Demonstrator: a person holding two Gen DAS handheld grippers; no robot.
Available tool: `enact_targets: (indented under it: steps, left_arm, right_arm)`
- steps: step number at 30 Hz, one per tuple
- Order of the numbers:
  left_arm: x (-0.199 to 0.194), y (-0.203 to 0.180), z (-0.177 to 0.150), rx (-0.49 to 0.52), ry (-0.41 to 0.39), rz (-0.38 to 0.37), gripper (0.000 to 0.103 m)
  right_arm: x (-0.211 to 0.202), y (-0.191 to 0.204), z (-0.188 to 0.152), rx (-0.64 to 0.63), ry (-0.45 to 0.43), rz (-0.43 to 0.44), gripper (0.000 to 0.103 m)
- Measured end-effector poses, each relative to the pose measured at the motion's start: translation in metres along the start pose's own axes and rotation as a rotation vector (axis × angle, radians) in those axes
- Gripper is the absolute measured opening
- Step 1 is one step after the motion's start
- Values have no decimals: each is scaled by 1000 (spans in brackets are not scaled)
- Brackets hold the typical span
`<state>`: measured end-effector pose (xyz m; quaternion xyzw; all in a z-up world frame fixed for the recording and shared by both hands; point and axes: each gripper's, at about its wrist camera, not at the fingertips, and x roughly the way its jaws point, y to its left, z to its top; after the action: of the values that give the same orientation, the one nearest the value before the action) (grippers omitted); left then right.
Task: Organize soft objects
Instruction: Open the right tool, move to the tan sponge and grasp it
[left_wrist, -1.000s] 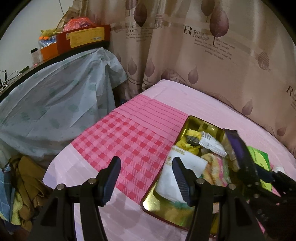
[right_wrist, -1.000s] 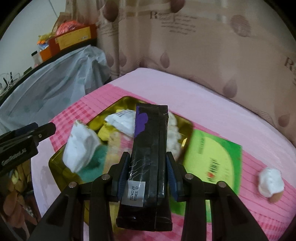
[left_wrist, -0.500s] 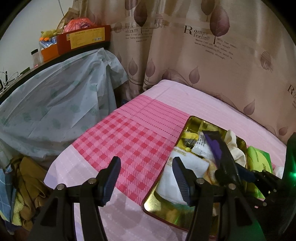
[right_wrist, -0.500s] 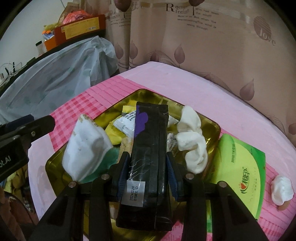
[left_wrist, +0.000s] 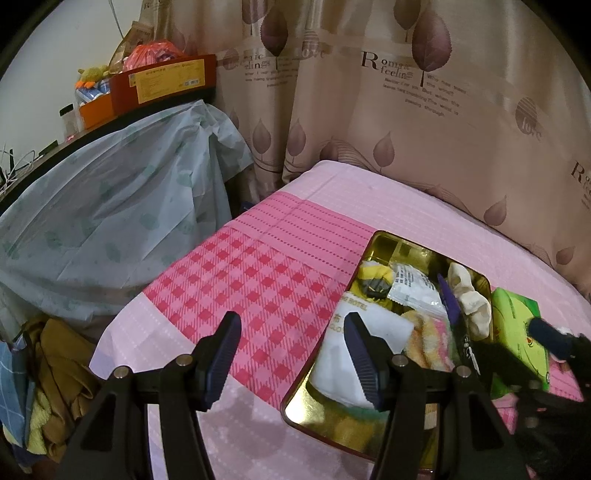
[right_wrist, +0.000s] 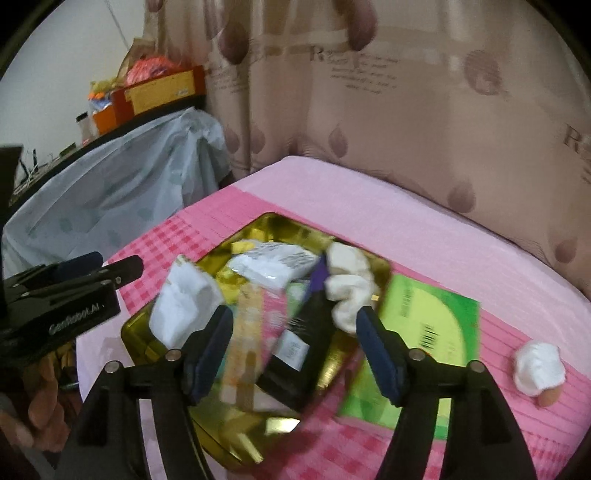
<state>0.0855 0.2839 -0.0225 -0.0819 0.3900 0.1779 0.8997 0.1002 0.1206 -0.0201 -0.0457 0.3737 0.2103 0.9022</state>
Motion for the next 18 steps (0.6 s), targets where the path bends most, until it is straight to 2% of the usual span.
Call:
enact_targets:
  steps: [5,13,18]
  left_arm:
    - [0,-1,0,6,1,3,59]
    - [-3,-2,-1,11,-8,7,59]
    - [-5,-3,-2,18,-12,11,59]
  right_arm:
    - [-19,-41,-17,51,-6,-84,68]
    - [-39,-148,-72,208,48,-283,68]
    - [-44,-209,-107,296,81,-377,68]
